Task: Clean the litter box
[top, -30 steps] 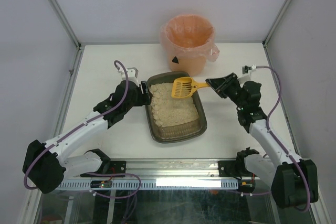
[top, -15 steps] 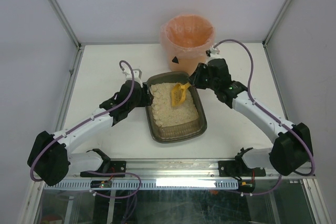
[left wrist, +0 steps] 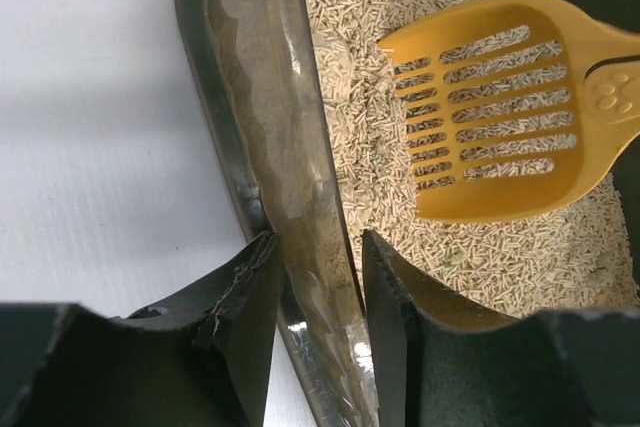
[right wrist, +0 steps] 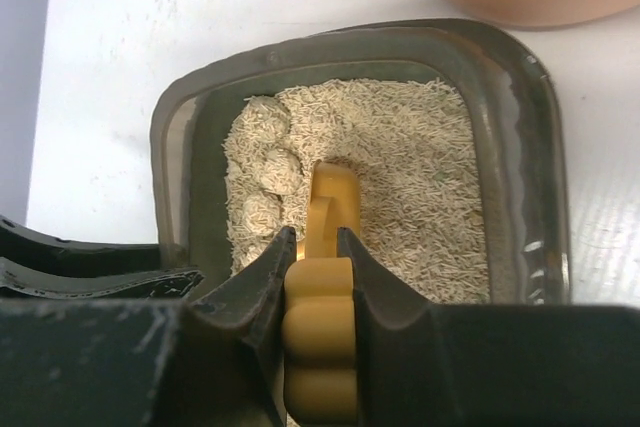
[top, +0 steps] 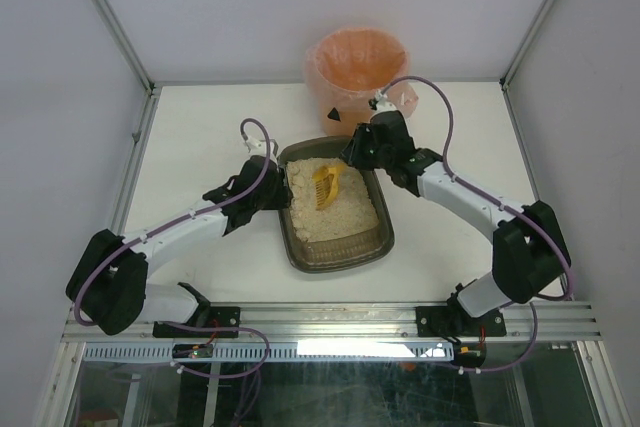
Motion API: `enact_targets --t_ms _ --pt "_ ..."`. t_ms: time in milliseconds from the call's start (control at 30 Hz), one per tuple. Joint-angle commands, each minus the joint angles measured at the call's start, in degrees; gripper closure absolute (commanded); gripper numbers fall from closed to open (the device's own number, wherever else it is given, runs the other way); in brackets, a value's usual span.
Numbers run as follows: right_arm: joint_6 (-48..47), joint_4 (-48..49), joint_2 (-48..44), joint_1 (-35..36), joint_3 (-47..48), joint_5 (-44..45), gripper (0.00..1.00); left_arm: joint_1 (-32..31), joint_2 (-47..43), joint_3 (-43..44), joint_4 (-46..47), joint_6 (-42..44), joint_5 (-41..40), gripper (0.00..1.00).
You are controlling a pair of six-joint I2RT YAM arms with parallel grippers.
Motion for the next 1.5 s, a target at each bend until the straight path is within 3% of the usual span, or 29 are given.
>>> enact_targets --t_ms 0,200,633,833,1133,1467 --pt "5.02 3.52 1.96 1.26 -5.19 -3.44 1.00 0.50 1.19 -0.46 3.58 -0.78 2.70 0.62" --pt "13.30 13.47 3.84 2.35 -13.02 -7.18 1.00 0.44 2.81 -0.23 4.32 -0.35 3.78 0.63" --pt "30.39 45.71 9.04 3.96 -27.78 -13.88 1.00 0.47 3.69 0.74 4.10 0.38 3.93 0.66" --pt "32.22 45.81 2.64 3.86 -31.46 -9.35 1.00 0.52 0.97 1.80 2.15 0.58 2.31 0.57" --pt "31.97 43.17 -5.73 3.67 -33.52 -4.33 1.00 1.21 -3.75 3.44 0.55 0.54 0.79 0.33" --pt "32.83 50.38 -11.24 0.13 -39.81 -5.41 1.00 2.24 -8.93 4.45 -2.05 1.33 -1.75 0.28"
